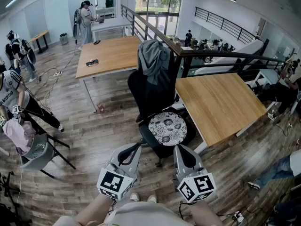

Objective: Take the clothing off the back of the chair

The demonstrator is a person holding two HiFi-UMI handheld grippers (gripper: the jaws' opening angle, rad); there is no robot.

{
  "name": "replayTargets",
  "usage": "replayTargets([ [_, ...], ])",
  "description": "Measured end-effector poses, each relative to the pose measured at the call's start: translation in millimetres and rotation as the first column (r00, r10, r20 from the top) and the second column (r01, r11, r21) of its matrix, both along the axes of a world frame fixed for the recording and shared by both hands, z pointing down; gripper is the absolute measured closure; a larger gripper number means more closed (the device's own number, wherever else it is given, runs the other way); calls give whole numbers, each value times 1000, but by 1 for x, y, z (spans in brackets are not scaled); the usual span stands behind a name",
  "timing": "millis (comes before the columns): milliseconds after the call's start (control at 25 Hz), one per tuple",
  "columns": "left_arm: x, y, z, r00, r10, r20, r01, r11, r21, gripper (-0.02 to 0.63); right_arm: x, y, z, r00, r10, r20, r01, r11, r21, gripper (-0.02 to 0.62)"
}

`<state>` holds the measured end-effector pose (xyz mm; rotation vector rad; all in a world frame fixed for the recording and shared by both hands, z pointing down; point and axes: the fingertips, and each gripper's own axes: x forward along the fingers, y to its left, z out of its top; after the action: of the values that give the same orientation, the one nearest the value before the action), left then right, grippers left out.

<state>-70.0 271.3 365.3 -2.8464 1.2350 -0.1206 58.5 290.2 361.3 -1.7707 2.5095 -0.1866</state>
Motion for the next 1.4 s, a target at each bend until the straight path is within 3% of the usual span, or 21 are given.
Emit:
replayTargets([
  [280,0,-6,-11,1000,12,-8,-12,1000,21,603,-7,-2,-19,1000,-1,-7,1,998,58,598],
  [1000,3,-14,-6,1000,3,-4,-3,1000,-7,603,-4,-13,-10,1000,-19,-12,19,999,33,598],
  [1400,22,-13,1,1000,-20,-3,20,1000,-13,603,12,-15,-6,998,-59,-11,59,997,41,598],
])
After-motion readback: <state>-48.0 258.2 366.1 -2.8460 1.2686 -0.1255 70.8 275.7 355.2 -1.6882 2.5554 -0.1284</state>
